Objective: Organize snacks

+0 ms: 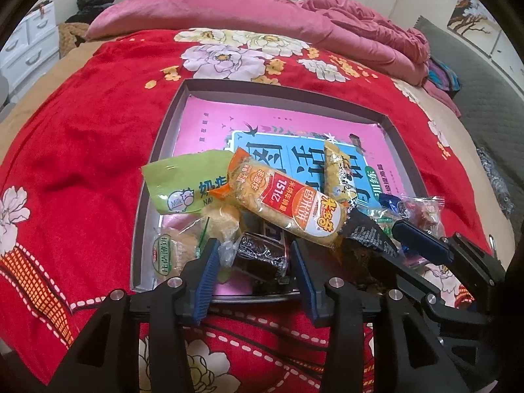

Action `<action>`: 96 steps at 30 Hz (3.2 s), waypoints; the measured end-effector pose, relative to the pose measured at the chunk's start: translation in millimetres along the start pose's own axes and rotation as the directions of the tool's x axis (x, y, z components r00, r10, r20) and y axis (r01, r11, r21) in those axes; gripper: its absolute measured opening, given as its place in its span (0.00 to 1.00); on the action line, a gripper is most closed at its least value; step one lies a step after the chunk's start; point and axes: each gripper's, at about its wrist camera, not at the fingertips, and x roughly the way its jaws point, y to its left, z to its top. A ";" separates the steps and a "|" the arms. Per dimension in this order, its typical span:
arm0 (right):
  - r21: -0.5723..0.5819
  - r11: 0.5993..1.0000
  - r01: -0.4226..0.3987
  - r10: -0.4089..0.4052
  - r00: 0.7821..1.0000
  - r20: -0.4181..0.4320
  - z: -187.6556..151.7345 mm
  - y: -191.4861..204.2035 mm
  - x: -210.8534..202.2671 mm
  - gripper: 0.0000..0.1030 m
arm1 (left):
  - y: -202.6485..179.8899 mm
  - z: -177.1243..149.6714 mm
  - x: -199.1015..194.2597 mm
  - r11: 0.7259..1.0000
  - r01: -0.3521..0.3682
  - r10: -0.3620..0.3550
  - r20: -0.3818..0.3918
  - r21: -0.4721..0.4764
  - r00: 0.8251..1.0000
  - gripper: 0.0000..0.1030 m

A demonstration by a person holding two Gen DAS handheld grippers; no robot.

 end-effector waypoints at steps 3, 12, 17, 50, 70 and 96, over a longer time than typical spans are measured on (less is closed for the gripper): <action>-0.008 1.000 0.020 -0.020 1.000 -0.005 -0.2 0.6 2.4 0.41 | 0.3 0.0 0.1 1.000 -0.001 0.001 -0.001 0.000 1.000 0.45; -0.014 0.997 0.069 -0.069 0.998 0.000 -0.5 -1.6 6.9 0.41 | -1.3 -0.9 0.0 1.000 0.005 -0.005 -0.007 0.005 1.000 0.49; 0.010 0.997 0.072 -0.072 0.997 0.002 -1.5 -5.7 7.4 0.41 | -2.1 -1.0 -0.4 1.000 0.007 -0.007 -0.008 0.008 1.000 0.52; 0.020 0.996 0.091 -0.092 0.993 0.079 1.6 -4.0 -18.7 0.57 | -8.1 -1.0 -14.7 0.999 0.032 -0.033 0.022 0.034 0.999 0.71; 0.102 0.967 0.232 -0.250 0.940 0.231 4.0 -9.2 -72.3 0.79 | -9.5 -5.7 -43.6 0.998 0.025 -0.030 0.093 0.056 0.995 0.73; 0.181 0.925 0.333 -0.341 0.940 0.008 -54.6 31.8 -92.4 0.92 | 15.8 -74.1 -79.0 0.999 -0.037 0.034 0.070 0.040 0.997 0.73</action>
